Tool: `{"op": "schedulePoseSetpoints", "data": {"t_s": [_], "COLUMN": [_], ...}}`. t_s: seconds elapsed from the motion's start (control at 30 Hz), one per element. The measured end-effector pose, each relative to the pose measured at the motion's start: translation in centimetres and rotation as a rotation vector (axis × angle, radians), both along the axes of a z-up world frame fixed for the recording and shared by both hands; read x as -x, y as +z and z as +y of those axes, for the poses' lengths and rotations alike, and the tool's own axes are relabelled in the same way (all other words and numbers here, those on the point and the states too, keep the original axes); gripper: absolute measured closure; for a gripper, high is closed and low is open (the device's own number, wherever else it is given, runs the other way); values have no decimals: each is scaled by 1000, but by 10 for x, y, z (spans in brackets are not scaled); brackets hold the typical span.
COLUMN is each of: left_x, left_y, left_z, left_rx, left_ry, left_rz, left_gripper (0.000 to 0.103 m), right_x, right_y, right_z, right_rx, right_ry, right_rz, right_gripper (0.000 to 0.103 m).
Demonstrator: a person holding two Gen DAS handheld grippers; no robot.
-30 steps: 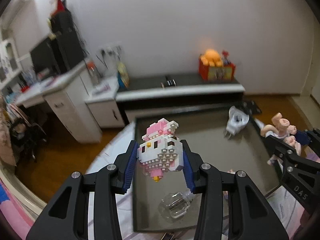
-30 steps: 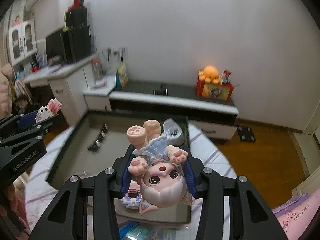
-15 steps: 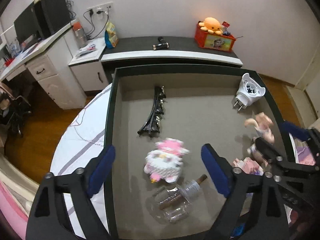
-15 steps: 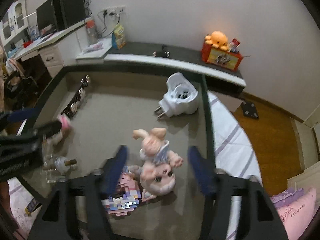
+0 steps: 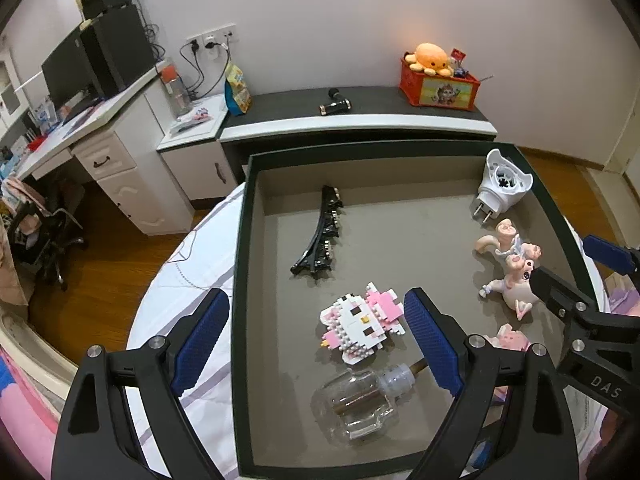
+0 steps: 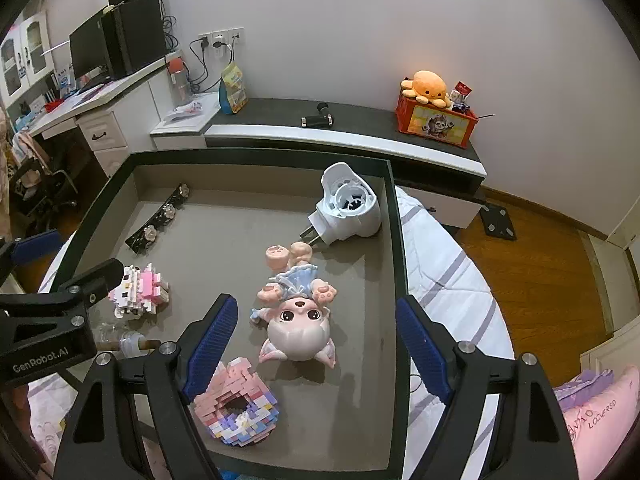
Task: Organize rigid objects
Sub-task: 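Withdraw both tools back from the box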
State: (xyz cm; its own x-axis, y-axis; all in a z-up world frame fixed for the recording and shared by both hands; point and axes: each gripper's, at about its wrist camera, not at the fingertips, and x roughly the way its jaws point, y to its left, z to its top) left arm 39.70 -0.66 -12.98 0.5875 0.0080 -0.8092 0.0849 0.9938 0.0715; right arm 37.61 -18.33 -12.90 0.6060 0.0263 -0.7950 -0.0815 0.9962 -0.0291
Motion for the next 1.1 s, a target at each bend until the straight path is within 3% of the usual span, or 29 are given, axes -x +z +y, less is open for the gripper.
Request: {"op": "schedulePoseSetpoints", "data": {"t_s": [0.4,0.53,0.67,1.1], "left_x": [65,110,164,312], "left_y": [46,73,98,149], "left_z": [8,14,21,36], "left_rx": [7,24,34,44], "left_ry": [8,11,24,14], "left_rz": [-110,-193,-306,-593], "left_gripper": [12,11,2,0], "right_x": [63,107,161,310], "right_y": [55,79,98,151], "right_z": [6,9,8,25], "right_rx": [-10,-14,-48,-22], "right_ry": [-15,-22,-28,-3], "right_rz": [-122,-195,-270,-556], "right_gripper": [20,20,20,14]}}
